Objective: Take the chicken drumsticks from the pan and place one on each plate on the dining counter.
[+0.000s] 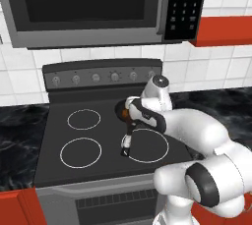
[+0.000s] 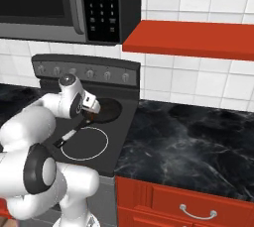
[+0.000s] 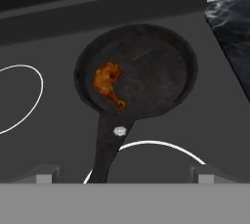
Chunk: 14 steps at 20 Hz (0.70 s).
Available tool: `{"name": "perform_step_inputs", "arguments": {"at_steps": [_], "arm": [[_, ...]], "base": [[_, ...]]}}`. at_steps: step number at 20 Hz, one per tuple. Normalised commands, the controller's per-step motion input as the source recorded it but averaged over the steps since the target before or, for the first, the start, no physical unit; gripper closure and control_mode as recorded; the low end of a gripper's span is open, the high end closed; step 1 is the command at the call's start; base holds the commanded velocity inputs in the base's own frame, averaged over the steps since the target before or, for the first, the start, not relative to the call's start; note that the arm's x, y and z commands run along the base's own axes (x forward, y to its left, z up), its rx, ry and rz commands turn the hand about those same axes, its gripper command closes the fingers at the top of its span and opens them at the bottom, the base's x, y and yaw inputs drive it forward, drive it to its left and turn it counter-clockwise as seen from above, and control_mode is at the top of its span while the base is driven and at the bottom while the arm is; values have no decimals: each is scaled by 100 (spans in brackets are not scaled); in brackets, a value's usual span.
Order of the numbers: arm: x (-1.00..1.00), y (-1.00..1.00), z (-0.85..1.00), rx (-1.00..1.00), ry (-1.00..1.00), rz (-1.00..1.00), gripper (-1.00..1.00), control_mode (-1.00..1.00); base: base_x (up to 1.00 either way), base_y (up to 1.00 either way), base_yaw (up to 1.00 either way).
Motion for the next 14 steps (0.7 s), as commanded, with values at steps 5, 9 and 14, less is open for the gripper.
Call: {"name": "perform_step_inputs", "arguments": {"at_steps": [5,9,14], "arm": [[74,0,-37,5,0,0,-100,-100],[69,8,-28,0,1,0,-100,-100],[50,31,-39,0,7,0,-100,-100]], "base": [[0,0,0],[0,0,0],[0,0,0]]}}
